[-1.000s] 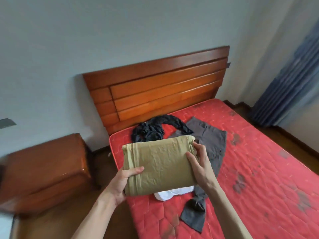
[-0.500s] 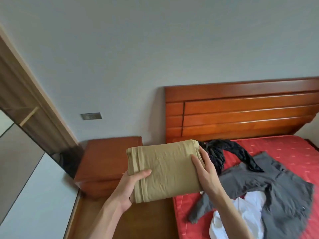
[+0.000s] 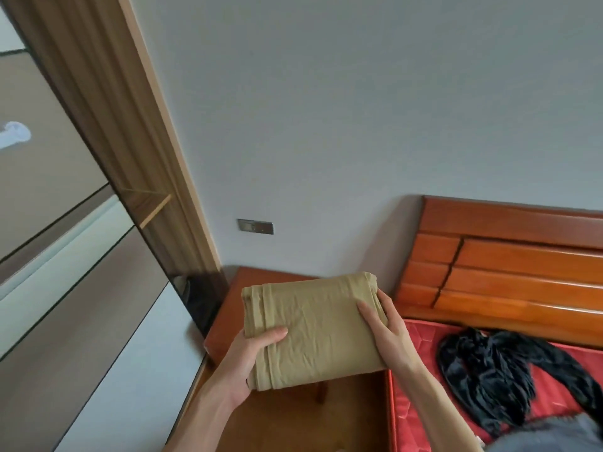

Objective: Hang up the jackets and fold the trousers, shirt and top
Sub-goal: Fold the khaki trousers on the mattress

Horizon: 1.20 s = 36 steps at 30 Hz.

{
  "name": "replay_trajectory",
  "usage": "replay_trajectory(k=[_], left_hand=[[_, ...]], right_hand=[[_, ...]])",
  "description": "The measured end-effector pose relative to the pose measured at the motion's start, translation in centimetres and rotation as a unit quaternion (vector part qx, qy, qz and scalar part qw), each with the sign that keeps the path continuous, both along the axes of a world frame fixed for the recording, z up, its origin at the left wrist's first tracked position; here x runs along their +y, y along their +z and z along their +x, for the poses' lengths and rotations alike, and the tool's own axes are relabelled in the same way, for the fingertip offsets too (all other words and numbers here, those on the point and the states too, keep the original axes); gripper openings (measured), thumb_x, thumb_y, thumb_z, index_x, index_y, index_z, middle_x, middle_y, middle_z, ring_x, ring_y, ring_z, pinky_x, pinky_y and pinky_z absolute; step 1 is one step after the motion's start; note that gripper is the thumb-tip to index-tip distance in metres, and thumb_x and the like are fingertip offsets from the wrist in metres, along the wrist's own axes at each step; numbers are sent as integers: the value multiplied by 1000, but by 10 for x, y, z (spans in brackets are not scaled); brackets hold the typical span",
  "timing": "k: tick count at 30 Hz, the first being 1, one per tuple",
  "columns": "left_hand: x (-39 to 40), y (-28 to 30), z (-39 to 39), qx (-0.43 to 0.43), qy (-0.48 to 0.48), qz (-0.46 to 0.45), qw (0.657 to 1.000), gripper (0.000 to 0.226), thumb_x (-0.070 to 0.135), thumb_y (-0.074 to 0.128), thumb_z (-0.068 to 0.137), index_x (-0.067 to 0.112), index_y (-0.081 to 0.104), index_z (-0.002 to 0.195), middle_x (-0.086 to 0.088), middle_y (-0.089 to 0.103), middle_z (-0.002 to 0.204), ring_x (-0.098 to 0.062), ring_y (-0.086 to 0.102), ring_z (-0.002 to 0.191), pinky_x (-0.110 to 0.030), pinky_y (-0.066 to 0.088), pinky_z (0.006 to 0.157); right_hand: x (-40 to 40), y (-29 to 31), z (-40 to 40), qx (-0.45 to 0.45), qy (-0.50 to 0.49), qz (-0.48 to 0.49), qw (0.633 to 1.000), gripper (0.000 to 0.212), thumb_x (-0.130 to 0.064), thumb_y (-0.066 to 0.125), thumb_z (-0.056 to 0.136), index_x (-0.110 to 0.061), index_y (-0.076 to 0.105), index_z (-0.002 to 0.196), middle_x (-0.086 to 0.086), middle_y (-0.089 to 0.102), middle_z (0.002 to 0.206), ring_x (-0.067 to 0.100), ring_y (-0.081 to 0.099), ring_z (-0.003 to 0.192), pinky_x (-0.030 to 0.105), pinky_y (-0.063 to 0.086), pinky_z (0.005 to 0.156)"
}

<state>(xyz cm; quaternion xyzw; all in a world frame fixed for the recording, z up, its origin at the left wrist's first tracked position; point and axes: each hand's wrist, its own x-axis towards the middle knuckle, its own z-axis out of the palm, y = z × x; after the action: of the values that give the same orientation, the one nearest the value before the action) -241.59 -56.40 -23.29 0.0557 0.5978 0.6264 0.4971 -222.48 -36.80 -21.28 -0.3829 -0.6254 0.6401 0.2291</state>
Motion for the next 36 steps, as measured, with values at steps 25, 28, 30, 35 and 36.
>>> replay_trajectory(k=[25, 28, 30, 35, 36], left_hand=[[12, 46, -205, 70, 275, -58, 957, 87, 42, 101, 53, 16, 67, 129, -9, 79, 113, -29, 77, 104, -50, 62, 92], [2, 47, -236, 82, 280, -68, 954, 99, 48, 103, 45, 16, 66, 131, -8, 79, 113, -28, 76, 105, -52, 60, 95], [-2, 49, -256, 91, 274, -68, 955, 100, 50, 102, 44, 18, 65, 131, -6, 80, 113, -26, 76, 105, -51, 60, 96], [-6, 54, -308, 91, 264, -54, 959, 100, 49, 100, 42, 17, 64, 130, -6, 80, 111, -25, 77, 103, -47, 61, 96], [-5, 54, -319, 89, 254, -51, 962, 101, 49, 101, 44, 15, 64, 131, -7, 79, 113, -26, 77, 104, -46, 61, 95]], right_hand=[[76, 16, -320, 16, 284, -123, 951, 125, -51, 100, 47, -59, 29, 149, -4, 67, 128, 21, 77, 99, 41, 65, 76], [71, 17, -346, -14, 321, -171, 931, 117, -49, 102, 47, -32, 45, 148, 3, 75, 121, 25, 78, 97, 42, 65, 73], [67, 22, -366, -34, 363, -222, 904, 99, -51, 101, 51, -19, 61, 136, 8, 77, 118, 29, 77, 103, 42, 64, 78], [58, 23, -416, -21, 343, -227, 911, 69, -46, 94, 65, -23, 68, 125, 4, 79, 113, 27, 76, 105, 42, 63, 79], [58, 23, -423, -10, 324, -213, 922, 68, -46, 94, 63, -23, 68, 122, 2, 80, 108, 27, 77, 102, 42, 64, 77]])
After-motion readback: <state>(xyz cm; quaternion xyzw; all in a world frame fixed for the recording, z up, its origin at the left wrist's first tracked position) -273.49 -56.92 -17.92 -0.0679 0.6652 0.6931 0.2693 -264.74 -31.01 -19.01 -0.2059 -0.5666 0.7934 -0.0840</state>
